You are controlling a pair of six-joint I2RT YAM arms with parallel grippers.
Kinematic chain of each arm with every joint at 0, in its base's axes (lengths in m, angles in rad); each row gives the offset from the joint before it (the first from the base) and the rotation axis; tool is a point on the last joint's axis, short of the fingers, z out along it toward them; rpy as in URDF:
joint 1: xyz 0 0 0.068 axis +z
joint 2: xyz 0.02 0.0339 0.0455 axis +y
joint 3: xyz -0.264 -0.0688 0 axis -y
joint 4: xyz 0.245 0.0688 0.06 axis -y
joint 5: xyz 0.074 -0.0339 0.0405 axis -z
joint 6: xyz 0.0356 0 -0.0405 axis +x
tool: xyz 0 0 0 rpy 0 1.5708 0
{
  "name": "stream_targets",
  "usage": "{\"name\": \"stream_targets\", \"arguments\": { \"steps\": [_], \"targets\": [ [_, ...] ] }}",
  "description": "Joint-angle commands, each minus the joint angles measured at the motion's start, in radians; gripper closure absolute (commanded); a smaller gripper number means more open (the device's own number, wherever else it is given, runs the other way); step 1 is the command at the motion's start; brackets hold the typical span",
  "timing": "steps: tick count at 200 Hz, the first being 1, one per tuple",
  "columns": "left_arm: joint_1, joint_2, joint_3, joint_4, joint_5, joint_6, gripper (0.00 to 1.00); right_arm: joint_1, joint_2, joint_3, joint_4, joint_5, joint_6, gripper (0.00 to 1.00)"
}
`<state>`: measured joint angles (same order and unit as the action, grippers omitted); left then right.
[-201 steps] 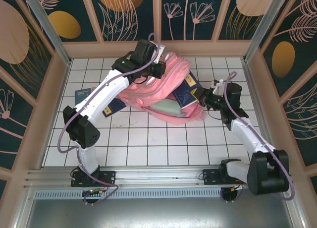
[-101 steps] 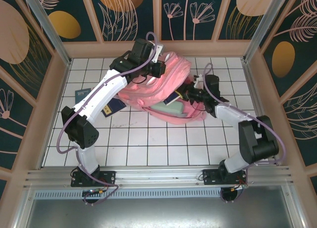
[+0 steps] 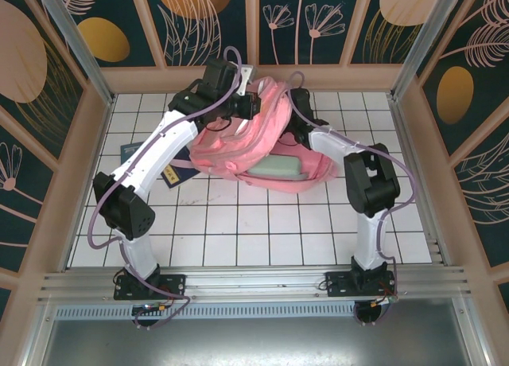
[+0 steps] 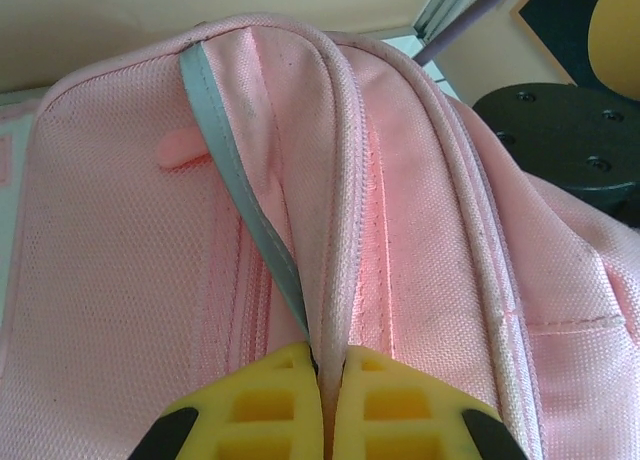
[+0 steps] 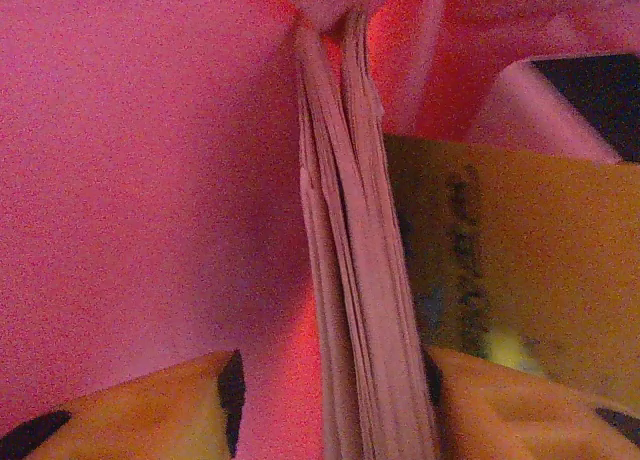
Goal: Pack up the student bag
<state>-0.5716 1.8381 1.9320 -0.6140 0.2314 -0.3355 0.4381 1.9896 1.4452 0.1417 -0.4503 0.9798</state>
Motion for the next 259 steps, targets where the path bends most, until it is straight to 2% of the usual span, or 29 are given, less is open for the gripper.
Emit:
{"name": "stream_targets", "arguments": {
  "steps": [1, 40, 53, 70, 112, 133, 158, 173, 189, 214, 216, 226, 235, 245, 259],
  "targets": [
    [-0.002, -0.104, 0.006, 0.192, 0.083, -0.013, 1.0, -0.006, -0.125, -0.071, -0.048, 0.115, -0.08, 0.44],
    [0.02, -0.093, 0.013, 0.211, 0.085, -0.022, 1.0, -0.057, -0.328, -0.285, -0.005, 0.147, -0.123, 0.42],
    [0.02, -0.082, 0.021, 0.212, 0.087, -0.022, 1.0, -0.076, -0.396, -0.357, 0.025, 0.147, -0.134, 0.38],
    [0.02, -0.061, 0.041, 0.208, 0.098, -0.018, 1.0, -0.1, -0.465, -0.41, -0.003, 0.159, -0.147, 0.37],
    [0.014, 0.048, 0.121, 0.188, 0.162, -0.012, 1.0, -0.15, -0.76, -0.63, -0.079, 0.437, -0.086, 0.39],
    [-0.034, 0.139, 0.233, 0.141, 0.146, 0.034, 1.0, -0.136, -0.873, -0.739, -0.069, 0.48, -0.066, 0.4],
    [-0.124, 0.293, 0.469, 0.011, 0.13, 0.098, 1.0, -0.085, -0.894, -0.817, -0.068, 0.471, -0.059, 0.4],
    [-0.162, 0.324, 0.466, 0.052, 0.183, 0.082, 1.0, -0.033, -0.889, -0.853, -0.078, 0.48, -0.043, 0.41],
    [-0.198, 0.35, 0.477, 0.06, 0.215, 0.076, 1.0, 0.007, -0.957, -0.911, -0.112, 0.564, 0.0, 0.41],
    [-0.229, 0.345, 0.452, 0.037, 0.19, 0.087, 1.0, 0.011, -1.172, -0.958, -0.26, 0.805, 0.062, 0.41],
    [-0.229, 0.341, 0.448, 0.037, 0.184, 0.085, 0.98, 0.011, -1.187, -0.956, -0.276, 0.824, 0.062, 0.41],
    [-0.229, 0.315, 0.415, 0.031, 0.116, 0.078, 0.7, 0.009, -1.24, -0.939, -0.345, 0.909, 0.056, 0.41],
    [-0.228, 0.282, 0.373, 0.034, 0.047, 0.071, 0.55, 0.008, -1.26, -0.906, -0.411, 0.976, 0.039, 0.41],
    [-0.22, 0.237, 0.325, 0.035, -0.016, 0.061, 0.46, 0.007, -1.257, -0.861, -0.491, 1.05, 0.035, 0.4],
    [-0.199, 0.156, 0.232, 0.059, -0.083, 0.027, 0.42, 0.009, -1.242, -0.815, -0.553, 1.125, 0.011, 0.38]
  ]
}}
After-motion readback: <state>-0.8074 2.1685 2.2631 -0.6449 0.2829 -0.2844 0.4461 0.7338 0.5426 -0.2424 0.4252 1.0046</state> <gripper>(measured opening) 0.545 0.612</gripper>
